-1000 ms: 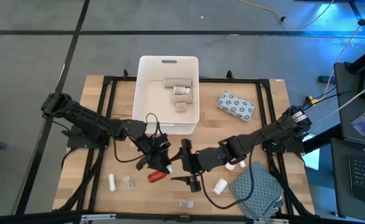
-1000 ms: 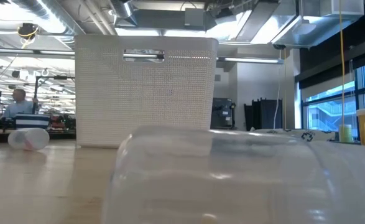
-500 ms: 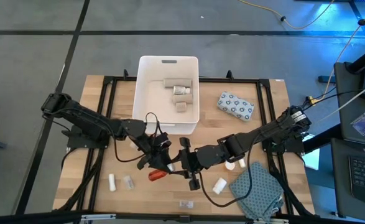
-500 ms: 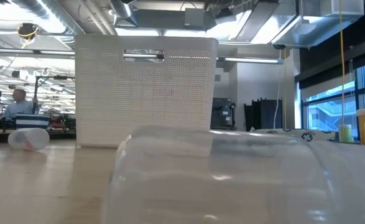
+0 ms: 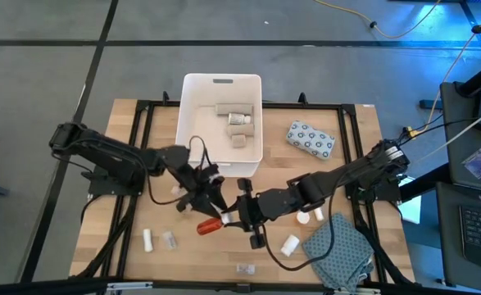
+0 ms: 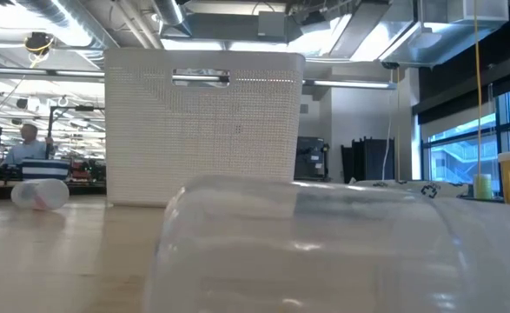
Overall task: Pick & place medical supplies in basket/bin
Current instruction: Put the orange pill bottle into the white bin, then put the top transparent pill bottle into the white bin
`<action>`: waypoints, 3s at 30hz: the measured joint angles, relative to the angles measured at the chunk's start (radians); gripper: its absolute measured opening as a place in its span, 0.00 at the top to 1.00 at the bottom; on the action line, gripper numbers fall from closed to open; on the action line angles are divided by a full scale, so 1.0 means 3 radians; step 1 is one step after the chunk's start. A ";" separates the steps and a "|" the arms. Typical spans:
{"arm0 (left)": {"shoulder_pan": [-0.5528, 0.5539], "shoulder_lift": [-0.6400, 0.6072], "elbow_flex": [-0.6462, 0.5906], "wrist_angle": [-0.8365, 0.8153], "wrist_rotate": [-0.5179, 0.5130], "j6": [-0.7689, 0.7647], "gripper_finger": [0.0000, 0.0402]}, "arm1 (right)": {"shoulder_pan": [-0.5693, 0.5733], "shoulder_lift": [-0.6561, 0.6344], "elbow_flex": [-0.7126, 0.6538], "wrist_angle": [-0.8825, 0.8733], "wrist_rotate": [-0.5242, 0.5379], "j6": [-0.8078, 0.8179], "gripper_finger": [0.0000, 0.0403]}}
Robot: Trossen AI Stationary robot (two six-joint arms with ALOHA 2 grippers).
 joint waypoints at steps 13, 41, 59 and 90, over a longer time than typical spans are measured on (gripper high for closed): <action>0.0987 -0.1281 0.0005 -0.0240 -0.0078 0.0526 0.54 | -0.0331 -0.0003 0.1220 -0.1450 0.0638 -0.0145 0.70; 0.1863 -0.1828 0.0004 -0.2493 -0.0545 0.1568 0.56 | -0.2675 0.1591 0.1411 -0.1529 -0.0475 -0.0696 0.70; 0.1873 -0.1826 0.0004 -0.2491 -0.0903 0.1503 0.56 | -0.2720 0.1821 0.1411 -0.1488 -0.0467 -0.0887 0.62; 0.1873 -0.1835 0.0001 -0.2716 -0.0906 0.1538 0.56 | -0.2666 0.1821 0.2242 -0.1454 -0.0570 -0.0874 0.37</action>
